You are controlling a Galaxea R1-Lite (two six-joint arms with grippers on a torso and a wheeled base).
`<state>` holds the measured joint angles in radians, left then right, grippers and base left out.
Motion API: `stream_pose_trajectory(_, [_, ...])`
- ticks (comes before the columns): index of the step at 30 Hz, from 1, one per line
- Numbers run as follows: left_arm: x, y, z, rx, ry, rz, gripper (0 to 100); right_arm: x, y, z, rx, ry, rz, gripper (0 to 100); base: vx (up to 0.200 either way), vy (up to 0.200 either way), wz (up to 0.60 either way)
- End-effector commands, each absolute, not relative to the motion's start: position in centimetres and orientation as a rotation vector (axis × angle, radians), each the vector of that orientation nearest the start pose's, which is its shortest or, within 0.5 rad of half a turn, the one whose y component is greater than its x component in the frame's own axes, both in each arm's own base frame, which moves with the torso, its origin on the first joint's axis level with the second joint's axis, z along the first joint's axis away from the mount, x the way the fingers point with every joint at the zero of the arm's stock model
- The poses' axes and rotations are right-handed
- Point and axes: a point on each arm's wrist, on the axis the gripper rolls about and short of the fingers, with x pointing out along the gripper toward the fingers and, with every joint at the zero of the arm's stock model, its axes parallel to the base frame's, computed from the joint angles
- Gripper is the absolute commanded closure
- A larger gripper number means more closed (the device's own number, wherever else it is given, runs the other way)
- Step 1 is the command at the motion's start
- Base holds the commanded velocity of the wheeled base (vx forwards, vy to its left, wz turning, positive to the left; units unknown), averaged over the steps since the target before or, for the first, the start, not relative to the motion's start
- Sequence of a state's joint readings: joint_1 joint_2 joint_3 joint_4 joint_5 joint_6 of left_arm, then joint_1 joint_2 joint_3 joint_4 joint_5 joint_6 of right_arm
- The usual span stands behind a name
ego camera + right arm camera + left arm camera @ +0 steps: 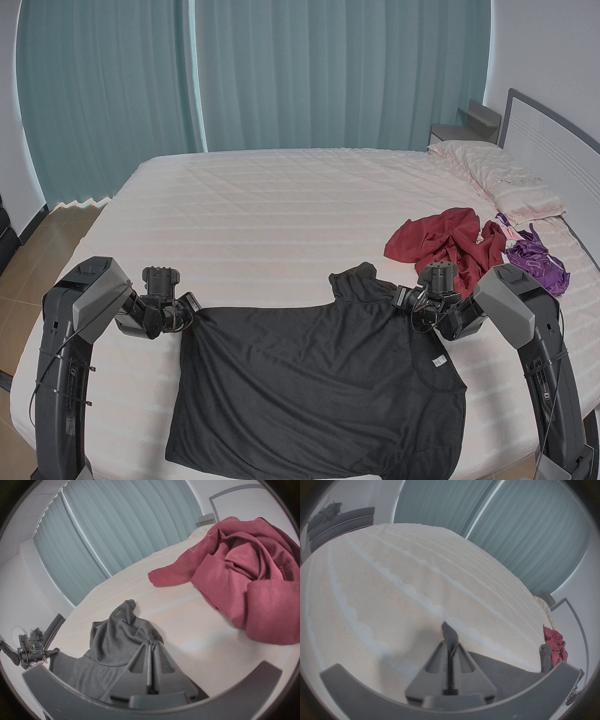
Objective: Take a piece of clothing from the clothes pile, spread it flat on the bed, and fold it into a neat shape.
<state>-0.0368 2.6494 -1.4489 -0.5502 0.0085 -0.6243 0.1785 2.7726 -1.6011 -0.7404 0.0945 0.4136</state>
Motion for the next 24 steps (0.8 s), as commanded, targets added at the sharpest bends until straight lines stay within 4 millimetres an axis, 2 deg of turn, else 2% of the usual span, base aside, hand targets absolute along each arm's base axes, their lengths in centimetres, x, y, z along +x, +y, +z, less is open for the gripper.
stream_pose_trajectory(1, [48.0,-1.7,-5.9,-0.590,0.633,0.188,100,50.2,8.6,-6.7,0.388,0.477,0.148,100,0.000,0.000,0.00])
stream_pose_trajectory(9, [48.7,-1.6,-6.0,-0.619,0.531,0.213,100,50.1,6.8,-5.9,0.398,0.442,0.100,100,0.000,0.000,0.00])
stream_pose_trajectory(20, [48.7,-1.6,-6.0,-0.620,0.525,0.211,100,49.9,5.9,-5.7,0.400,0.439,0.081,100,0.000,0.000,0.00])
stream_pose_trajectory(24, [48.7,-1.8,-6.0,-0.617,0.529,0.208,100,49.6,6.1,-6.4,0.395,0.459,0.077,100,0.000,0.000,0.00])
